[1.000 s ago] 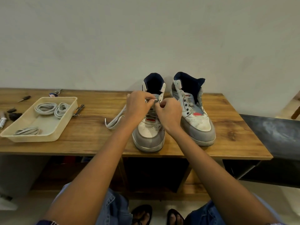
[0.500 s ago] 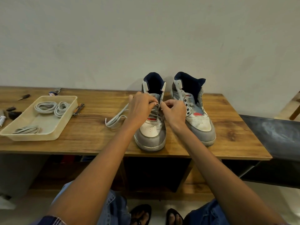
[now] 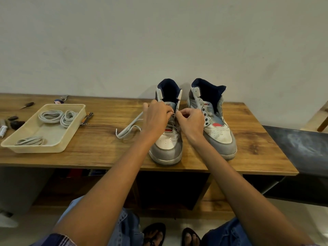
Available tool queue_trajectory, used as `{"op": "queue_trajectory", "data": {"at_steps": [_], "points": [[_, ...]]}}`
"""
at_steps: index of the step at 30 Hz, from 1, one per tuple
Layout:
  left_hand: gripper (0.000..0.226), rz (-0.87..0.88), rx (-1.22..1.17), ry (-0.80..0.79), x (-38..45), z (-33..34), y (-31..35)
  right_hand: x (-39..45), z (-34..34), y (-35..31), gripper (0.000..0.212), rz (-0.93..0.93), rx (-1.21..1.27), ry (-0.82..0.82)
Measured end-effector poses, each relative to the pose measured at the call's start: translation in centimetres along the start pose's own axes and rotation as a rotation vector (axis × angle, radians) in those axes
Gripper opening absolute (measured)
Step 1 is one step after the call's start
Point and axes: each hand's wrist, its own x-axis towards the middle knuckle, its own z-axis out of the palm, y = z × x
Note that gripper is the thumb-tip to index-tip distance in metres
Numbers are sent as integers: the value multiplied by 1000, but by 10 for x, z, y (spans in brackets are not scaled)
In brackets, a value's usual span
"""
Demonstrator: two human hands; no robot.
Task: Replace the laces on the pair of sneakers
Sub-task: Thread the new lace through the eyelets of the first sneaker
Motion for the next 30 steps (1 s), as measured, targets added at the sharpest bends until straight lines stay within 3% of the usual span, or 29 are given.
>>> {"op": "queue_trajectory", "data": {"at_steps": [6,11,16,18,20,23,24,27,30], "points": [[20,-66,-253,-56,2,3,-6,1,1,1,17,23,18,-4],[24,-11,-94,9,-2,4,-1,5,-2,4,16,40,76,-103],[25,-28,-71,15,0,8,0,6,-7,10,9,382,492,-232],[23,-24,-144,-8,2,9,-1,6,-4,10,9,429,517,-238],[21,-78,-419,91,4,6,-5,8,3,11,11,409,474,-207],[24,-286,-711,412,11,-6,-11,12,9,13,13,362,305,-81],[30,-356,-725,404,13,-7,-14,12,10,13,14,344,249,-43],[45,-470,-652,154,13,6,-19,9,14,13,21,259,170,-1],[36,-489,-616,102,11,12,-18,17,2,6,21,208,141,78]]}}
